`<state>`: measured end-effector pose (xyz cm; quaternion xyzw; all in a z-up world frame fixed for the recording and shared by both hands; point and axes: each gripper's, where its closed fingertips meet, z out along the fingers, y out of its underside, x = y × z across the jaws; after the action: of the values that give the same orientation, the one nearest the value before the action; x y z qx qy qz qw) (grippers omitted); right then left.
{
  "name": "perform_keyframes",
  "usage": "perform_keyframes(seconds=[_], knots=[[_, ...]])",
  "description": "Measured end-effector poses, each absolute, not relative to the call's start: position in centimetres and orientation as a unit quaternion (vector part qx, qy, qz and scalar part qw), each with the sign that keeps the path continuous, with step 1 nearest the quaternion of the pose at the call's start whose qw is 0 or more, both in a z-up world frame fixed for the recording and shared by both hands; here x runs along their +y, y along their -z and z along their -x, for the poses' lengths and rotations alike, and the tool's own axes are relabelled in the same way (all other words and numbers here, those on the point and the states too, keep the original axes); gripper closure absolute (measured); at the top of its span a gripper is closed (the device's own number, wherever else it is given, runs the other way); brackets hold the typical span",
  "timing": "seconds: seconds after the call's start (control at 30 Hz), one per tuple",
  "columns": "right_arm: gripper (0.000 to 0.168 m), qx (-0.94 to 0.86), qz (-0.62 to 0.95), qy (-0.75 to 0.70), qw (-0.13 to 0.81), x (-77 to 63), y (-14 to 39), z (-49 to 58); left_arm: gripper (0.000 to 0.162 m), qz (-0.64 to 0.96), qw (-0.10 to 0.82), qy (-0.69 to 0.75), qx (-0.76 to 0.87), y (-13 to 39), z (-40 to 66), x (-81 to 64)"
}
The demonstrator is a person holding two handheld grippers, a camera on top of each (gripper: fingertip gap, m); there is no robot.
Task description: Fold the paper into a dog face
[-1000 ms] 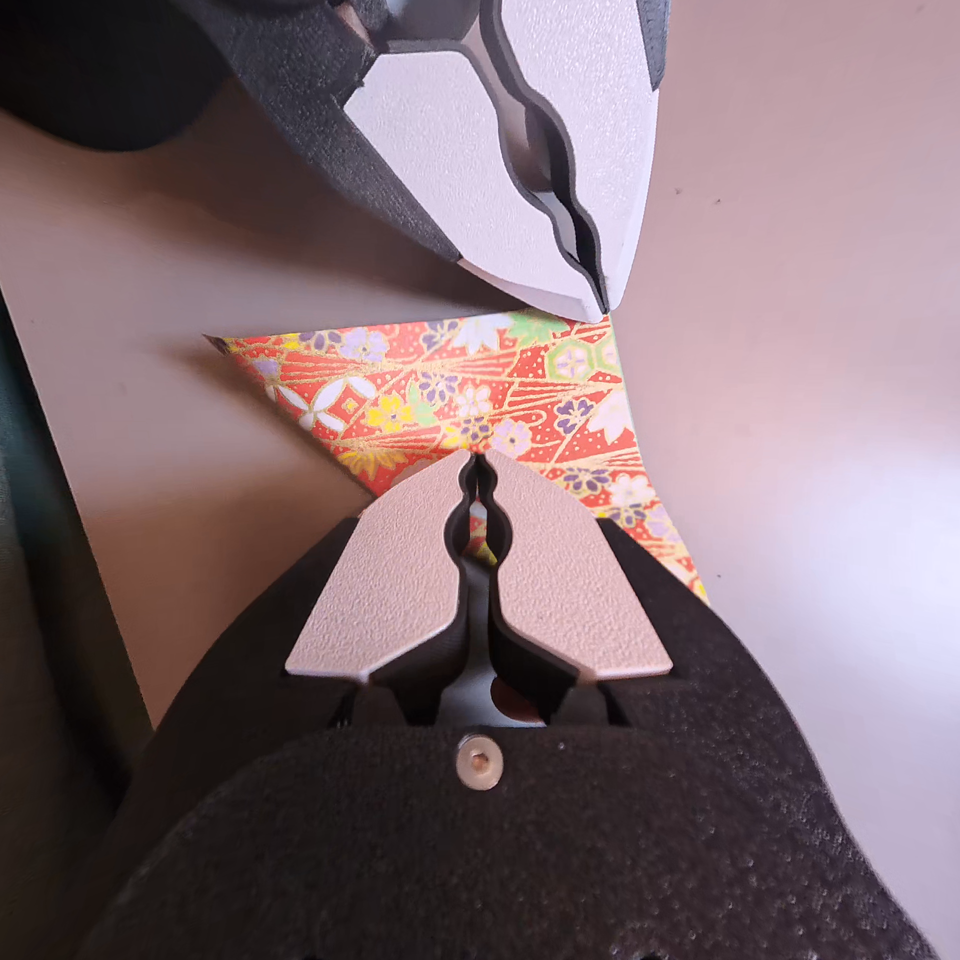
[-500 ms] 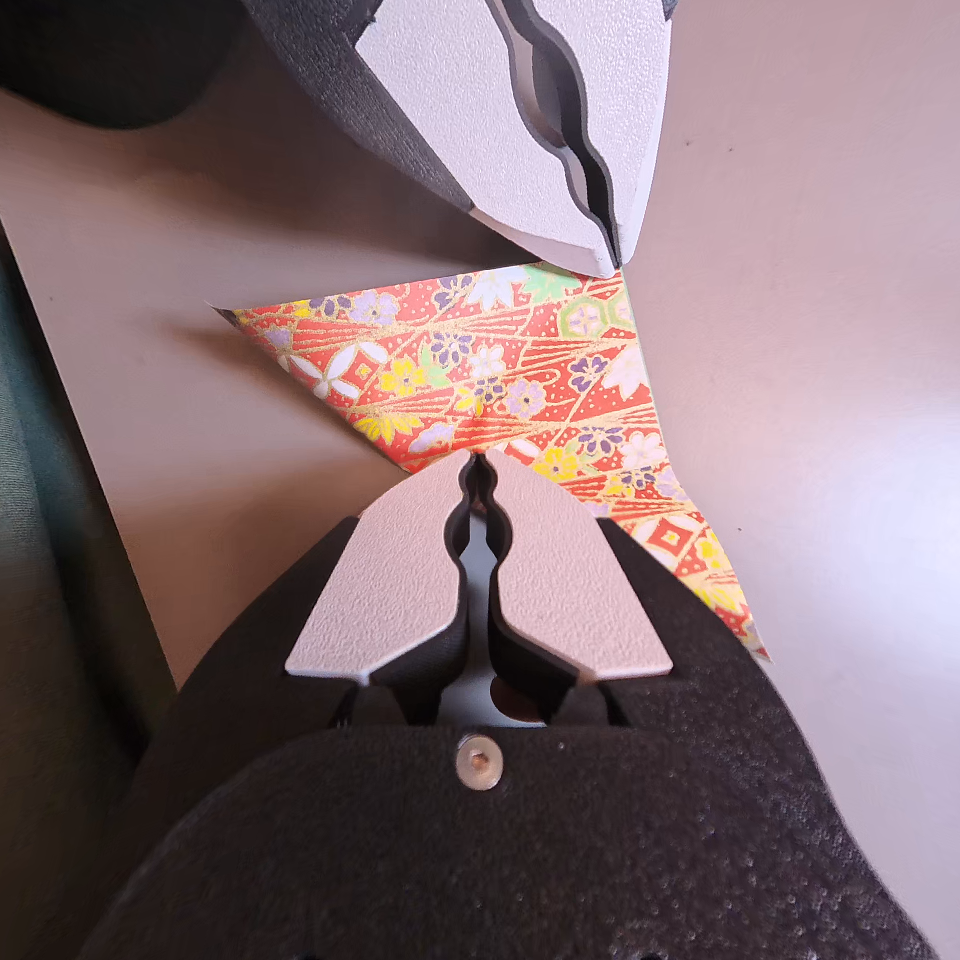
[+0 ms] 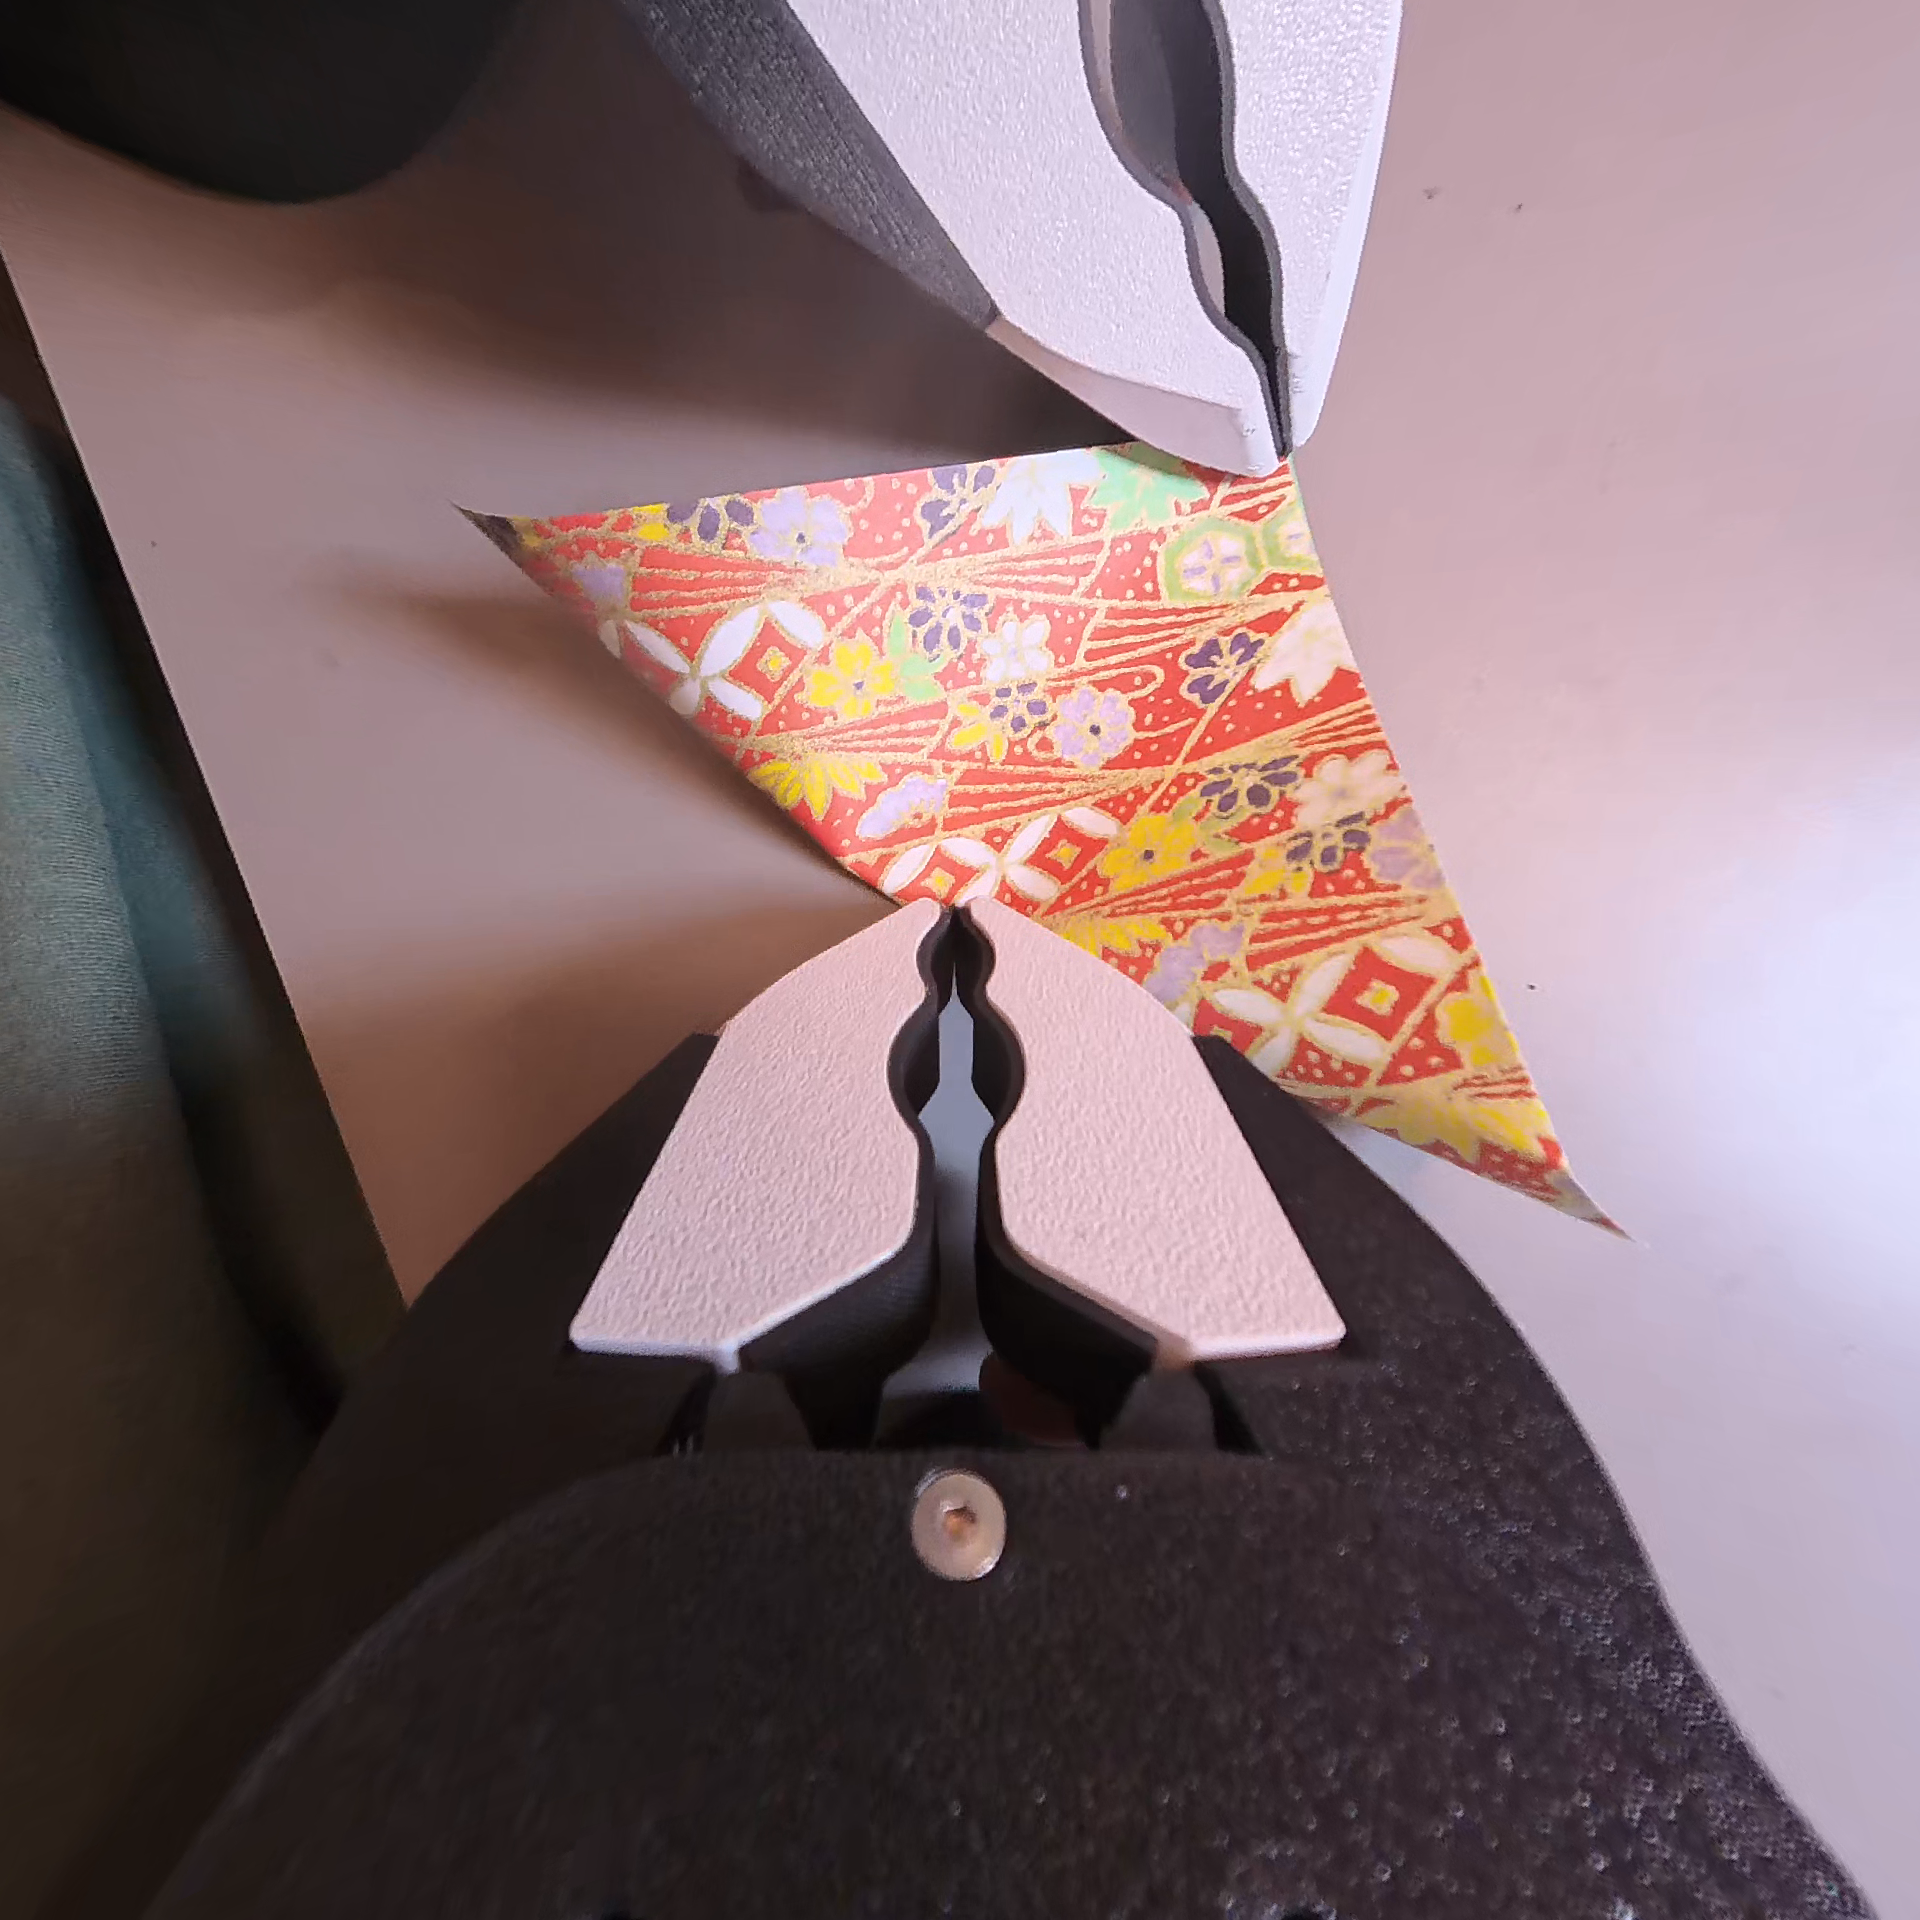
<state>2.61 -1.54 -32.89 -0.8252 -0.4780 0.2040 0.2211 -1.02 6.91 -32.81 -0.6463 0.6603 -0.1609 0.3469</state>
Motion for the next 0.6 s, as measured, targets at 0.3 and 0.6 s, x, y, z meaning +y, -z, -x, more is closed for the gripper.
perform_keyframes(seconds=[0.3,0.6], knots=[[0.168,-0.471,0.811,-0.229,0.259,-0.4,31.0,-4.1,0.162,0.648,0.347,0.163,0.658,32.8,1.0,6.9],[0.168,-0.518,0.796,-0.223,0.219,-1.2,32.4,-2.8,0.162,0.645,0.350,0.162,0.660,32.8,1.0,7.0]])
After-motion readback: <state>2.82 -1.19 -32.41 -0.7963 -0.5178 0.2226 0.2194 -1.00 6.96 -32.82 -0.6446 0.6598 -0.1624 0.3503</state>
